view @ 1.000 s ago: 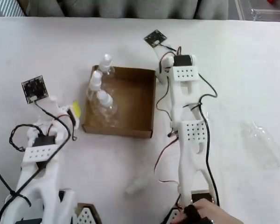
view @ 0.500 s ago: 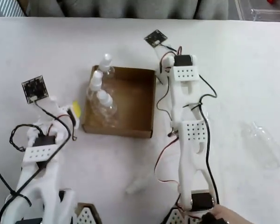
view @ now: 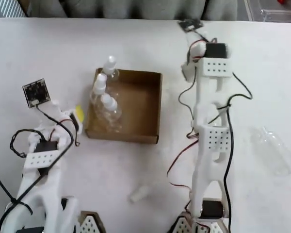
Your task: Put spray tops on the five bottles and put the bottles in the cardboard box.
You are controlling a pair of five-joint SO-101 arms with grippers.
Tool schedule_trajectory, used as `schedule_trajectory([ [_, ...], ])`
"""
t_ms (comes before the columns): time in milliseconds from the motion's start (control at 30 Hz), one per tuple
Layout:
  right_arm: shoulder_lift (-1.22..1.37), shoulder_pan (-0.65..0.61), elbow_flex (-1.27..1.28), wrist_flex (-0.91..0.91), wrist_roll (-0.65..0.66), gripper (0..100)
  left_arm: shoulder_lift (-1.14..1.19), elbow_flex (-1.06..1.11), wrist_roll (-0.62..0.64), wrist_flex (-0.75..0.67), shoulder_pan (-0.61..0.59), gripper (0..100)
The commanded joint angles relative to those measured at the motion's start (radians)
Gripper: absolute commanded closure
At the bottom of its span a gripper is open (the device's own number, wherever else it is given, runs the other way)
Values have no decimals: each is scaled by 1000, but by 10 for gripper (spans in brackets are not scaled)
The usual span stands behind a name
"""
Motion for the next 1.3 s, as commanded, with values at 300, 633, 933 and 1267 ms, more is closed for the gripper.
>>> schedule_trajectory([
  [300, -562, 130, 652, 30, -58, 983, 2, -54, -2, -21, -5, 789],
  [633, -1063, 67, 1336, -47, -207, 982, -5, -35, -2, -8, -7, 789],
  [933, -1388, -77, 1866, -332, -322, 981, -5, -34, -2, -6, -8, 789],
  [1267, -1411, -136, 2108, -553, -331, 775, -5, -34, -2, -6, -8, 789],
])
